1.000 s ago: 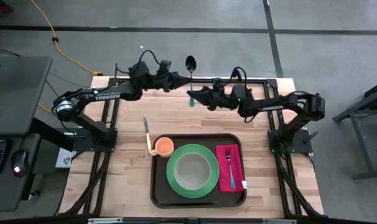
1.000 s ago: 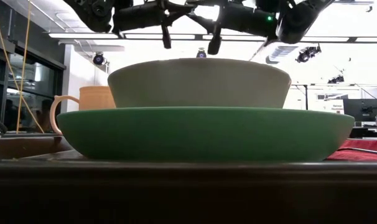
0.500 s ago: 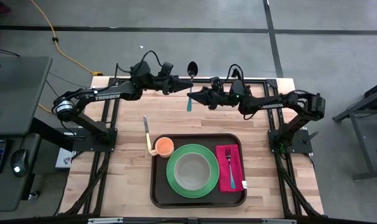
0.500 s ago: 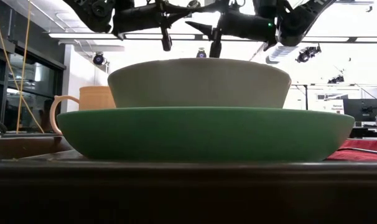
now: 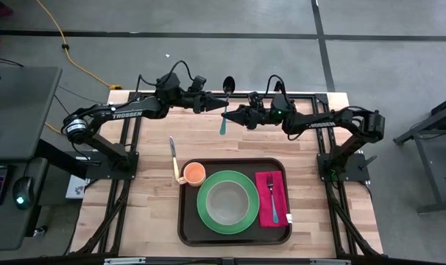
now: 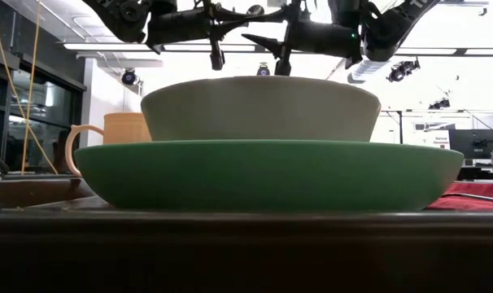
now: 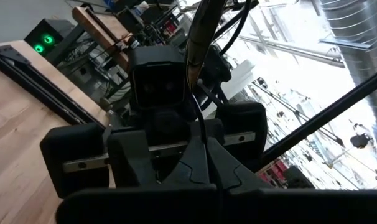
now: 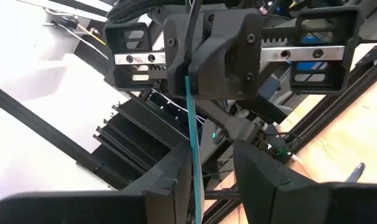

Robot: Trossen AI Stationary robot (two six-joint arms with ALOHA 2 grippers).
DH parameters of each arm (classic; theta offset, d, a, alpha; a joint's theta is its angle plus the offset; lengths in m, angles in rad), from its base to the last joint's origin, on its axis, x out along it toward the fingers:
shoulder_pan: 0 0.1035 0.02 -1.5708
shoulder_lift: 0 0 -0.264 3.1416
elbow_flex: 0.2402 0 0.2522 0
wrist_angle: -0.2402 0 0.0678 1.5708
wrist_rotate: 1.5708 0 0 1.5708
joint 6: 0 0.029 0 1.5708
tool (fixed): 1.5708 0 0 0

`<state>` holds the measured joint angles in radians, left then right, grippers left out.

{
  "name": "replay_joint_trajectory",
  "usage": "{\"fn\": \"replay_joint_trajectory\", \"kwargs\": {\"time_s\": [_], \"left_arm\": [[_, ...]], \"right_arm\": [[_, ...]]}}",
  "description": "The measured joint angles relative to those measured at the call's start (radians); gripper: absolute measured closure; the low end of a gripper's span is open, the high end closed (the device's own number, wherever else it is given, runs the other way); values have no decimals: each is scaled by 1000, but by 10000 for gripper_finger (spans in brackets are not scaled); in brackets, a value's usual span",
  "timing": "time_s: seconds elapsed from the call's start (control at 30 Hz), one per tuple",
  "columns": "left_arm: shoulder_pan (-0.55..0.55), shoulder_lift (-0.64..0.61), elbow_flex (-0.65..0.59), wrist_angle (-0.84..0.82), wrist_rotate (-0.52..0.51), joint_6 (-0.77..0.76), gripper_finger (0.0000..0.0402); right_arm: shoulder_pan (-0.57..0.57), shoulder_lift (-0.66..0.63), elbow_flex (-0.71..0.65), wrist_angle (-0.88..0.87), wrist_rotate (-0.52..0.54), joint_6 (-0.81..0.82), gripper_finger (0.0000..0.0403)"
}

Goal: Set up tray
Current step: Put the blue spoon on top of the red napkin to the left of the blue fork on the black tray

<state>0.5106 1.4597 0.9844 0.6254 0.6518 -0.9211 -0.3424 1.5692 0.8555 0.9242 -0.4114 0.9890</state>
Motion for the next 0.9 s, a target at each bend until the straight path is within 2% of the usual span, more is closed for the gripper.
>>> {"fn": "replay_joint_trajectory", "kwargs": {"time_s": [0.27, 0.63, 0.9], "left_arm": [[0, 0, 0, -1, 0, 0, 392], [0, 0, 0, -30, -23, 16, 392], [0, 0, 0, -23, -61, 24, 392]], "right_arm": [[-2, -4, 0, -7, -5, 2, 305], [-30, -100, 0, -191, 2, -59, 305], [-28, -106, 0, -206, 30, -72, 305]]}}
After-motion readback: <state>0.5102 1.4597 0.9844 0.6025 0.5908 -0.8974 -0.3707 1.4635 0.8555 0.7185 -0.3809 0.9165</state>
